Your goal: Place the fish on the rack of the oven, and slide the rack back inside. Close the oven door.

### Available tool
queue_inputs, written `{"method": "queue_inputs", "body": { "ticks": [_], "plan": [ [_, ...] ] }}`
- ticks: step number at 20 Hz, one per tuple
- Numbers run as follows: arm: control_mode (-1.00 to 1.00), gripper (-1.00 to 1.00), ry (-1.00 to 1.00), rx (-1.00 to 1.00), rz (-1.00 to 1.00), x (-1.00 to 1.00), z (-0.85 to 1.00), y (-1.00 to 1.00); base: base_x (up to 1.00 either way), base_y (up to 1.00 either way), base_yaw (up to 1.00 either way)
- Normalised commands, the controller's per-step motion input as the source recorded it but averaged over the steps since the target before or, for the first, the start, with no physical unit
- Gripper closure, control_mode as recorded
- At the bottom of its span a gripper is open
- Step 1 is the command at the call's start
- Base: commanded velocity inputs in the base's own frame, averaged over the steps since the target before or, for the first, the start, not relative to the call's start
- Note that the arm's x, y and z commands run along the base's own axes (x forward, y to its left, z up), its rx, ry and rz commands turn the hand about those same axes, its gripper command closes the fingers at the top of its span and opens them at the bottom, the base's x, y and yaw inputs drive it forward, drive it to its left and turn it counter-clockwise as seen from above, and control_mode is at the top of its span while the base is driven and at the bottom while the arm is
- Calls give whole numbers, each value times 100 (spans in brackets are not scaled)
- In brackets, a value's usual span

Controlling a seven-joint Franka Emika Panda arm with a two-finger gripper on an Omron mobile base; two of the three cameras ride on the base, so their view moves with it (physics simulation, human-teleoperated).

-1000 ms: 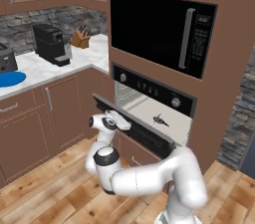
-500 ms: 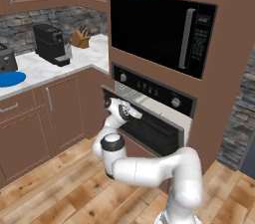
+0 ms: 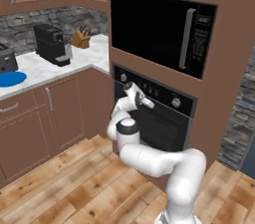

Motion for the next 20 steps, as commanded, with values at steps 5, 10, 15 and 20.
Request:
{"method": "queue_inputs", "body": {
  "ticks": [5, 10, 15, 20],
  "plan": [
    [-100, -100, 17, 0, -10, 67, 0, -100, 0, 0, 0],
    [-100, -100, 12, 0, -9, 32, -12, -89, 0, 0, 0],
    [-100, -100, 1, 0, -9, 0, -13, -62, 0, 0, 0],
    [-100, -100, 0, 0, -1, 0, -1, -32, 0, 0, 0]
  ]
}}
